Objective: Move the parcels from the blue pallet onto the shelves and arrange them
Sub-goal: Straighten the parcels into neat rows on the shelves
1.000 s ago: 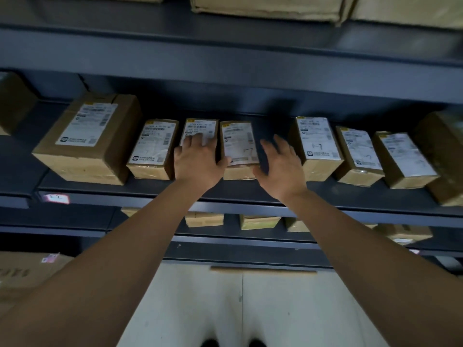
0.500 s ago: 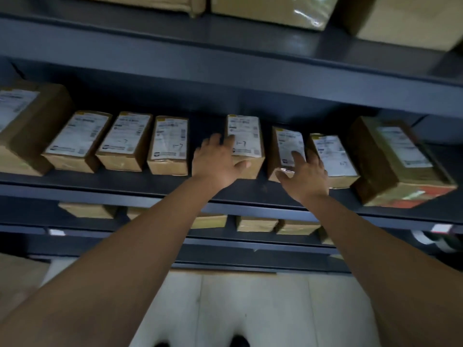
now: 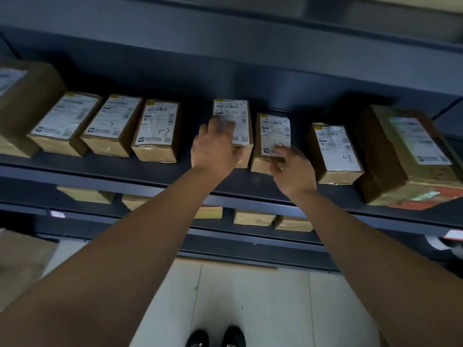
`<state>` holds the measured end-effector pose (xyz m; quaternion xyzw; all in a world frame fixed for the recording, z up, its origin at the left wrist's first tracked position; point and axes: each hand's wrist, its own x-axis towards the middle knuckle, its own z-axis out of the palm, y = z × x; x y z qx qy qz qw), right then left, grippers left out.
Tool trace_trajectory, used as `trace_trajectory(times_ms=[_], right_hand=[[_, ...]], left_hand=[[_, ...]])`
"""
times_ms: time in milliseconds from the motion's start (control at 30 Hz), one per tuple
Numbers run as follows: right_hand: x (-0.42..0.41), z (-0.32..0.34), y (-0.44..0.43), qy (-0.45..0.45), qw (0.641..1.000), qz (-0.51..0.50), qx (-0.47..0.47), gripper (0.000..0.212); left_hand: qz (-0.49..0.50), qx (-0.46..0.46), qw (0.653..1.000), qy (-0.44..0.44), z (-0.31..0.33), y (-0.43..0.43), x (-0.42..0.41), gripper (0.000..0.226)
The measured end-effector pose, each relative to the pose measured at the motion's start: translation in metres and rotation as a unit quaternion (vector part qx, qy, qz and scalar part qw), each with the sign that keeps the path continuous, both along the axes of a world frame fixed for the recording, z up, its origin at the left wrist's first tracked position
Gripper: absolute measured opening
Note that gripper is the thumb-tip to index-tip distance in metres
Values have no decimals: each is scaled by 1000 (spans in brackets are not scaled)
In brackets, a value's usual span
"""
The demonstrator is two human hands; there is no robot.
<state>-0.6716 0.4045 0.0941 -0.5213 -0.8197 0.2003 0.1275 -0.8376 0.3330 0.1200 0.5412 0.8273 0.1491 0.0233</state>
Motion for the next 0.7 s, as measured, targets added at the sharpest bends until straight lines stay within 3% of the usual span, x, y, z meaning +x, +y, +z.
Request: trace_trajectory(times_ms=[433, 700], right_hand=[[-38, 4, -11, 7, 999, 30, -18, 44], [-30, 12, -16, -55, 997, 41, -20, 58]], left_hand=[[-32, -21, 999, 7, 2, -23, -57, 67], [-13, -74, 997, 29, 16, -29, -49, 78]])
